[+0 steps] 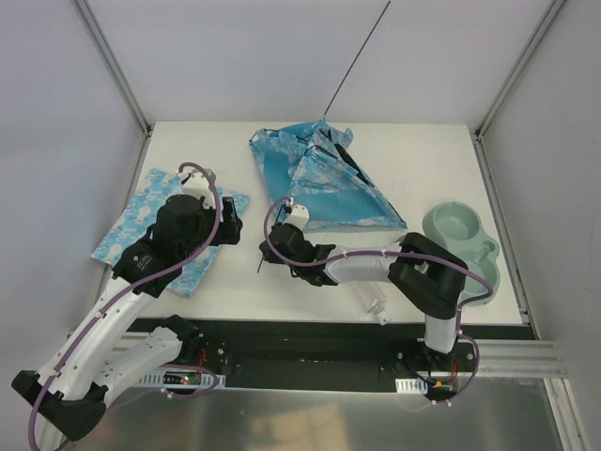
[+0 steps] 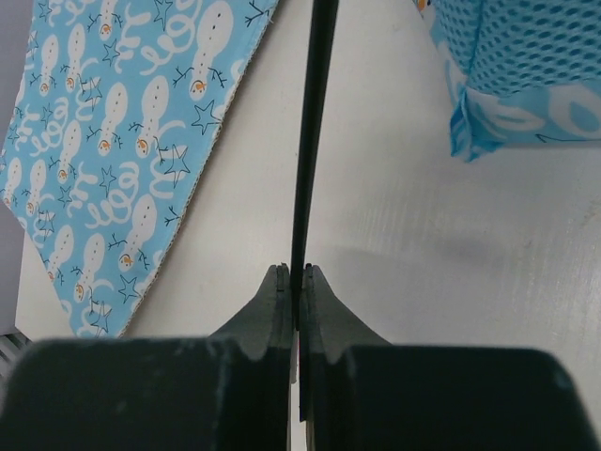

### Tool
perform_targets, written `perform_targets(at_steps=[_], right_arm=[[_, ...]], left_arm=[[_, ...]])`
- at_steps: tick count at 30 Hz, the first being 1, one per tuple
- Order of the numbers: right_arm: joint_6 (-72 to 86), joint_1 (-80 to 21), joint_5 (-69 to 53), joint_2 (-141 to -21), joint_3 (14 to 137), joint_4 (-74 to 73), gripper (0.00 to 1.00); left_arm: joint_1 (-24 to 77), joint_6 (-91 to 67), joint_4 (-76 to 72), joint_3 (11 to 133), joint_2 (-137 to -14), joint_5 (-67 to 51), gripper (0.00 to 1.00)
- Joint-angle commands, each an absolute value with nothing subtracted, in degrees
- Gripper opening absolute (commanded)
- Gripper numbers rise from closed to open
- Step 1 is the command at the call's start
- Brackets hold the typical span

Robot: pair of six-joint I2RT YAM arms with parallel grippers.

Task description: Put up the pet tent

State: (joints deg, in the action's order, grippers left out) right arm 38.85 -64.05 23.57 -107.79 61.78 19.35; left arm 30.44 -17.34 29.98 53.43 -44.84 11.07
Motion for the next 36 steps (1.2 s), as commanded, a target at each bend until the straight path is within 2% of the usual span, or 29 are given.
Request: perform_targets(at_steps=[1,13,19,26,36], right_arm=[[40.34,-64.25,24.17,-104.60,64.68,18.82,0.00],[47.81,-62.67,24.78,-92.12,69.87,0.89,0.00],[54.04,-62.75,26.36,-85.88,71.02,-5.88,0.00],[59.24,-62.75,26.46,-77.79,69.78,-8.87,0.00],[67.57,-61.70,23.03,-72.07,75.05,-18.44,0.00]], left_arm=[[31.03,-18.72,30.59,52.73,-43.42,11.87,0.73],[31.03,-16.52,29.44,52.65,-42.45,7.47,0.72],[31.03,-17.23,28.83,53.61,-41.67,8.96,0.72],[31.03,-18.19,28.04,54.75,-41.31,9.76,0.81],[31.03,-10.37,25.66,57.47,-46.05,-5.78,0.81]])
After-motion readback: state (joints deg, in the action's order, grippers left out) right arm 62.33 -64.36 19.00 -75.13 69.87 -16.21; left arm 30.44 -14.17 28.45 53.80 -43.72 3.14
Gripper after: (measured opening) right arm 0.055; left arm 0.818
